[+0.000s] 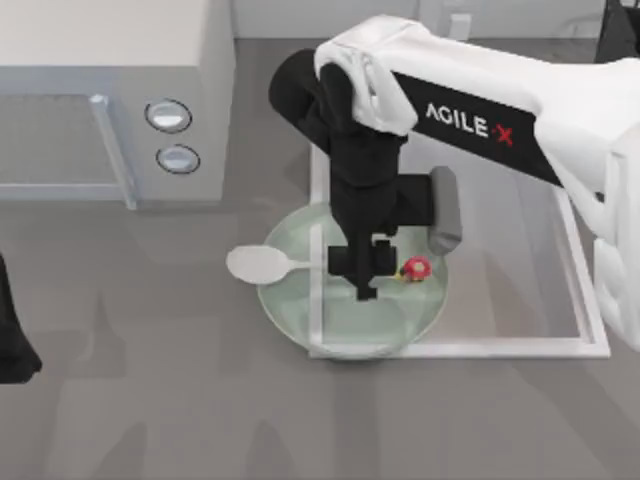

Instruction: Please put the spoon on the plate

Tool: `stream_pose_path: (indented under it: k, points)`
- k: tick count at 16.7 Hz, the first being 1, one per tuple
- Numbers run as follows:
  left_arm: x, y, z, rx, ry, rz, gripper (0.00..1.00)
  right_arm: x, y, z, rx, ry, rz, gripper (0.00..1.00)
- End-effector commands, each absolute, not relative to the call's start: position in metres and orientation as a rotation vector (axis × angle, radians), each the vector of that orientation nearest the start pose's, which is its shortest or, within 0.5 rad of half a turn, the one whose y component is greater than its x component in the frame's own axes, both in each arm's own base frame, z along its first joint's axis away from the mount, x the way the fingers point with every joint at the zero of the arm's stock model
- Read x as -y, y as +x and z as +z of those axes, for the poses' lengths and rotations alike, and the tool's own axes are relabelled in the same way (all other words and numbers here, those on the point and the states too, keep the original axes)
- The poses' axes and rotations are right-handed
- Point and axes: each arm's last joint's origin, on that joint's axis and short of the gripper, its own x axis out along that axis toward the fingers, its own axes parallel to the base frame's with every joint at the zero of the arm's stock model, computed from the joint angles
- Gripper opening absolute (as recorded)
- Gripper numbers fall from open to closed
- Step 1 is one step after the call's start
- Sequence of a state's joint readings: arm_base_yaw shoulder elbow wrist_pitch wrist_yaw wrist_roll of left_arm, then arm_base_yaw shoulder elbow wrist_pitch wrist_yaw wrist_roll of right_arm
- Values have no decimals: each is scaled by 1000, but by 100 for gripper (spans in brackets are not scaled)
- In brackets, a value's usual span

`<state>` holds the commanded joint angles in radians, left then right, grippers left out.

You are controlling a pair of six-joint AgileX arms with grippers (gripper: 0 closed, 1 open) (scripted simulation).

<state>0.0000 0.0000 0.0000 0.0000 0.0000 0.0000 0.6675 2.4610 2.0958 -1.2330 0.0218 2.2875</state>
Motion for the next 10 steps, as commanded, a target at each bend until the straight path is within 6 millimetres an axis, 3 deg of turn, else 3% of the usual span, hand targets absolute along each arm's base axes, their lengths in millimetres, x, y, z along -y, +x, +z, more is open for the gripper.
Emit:
stream_pose_path:
  k: [10]
  points:
    - [1,106,160,0,0,0,100,-301,373,136,-1177,1209,-1258,98]
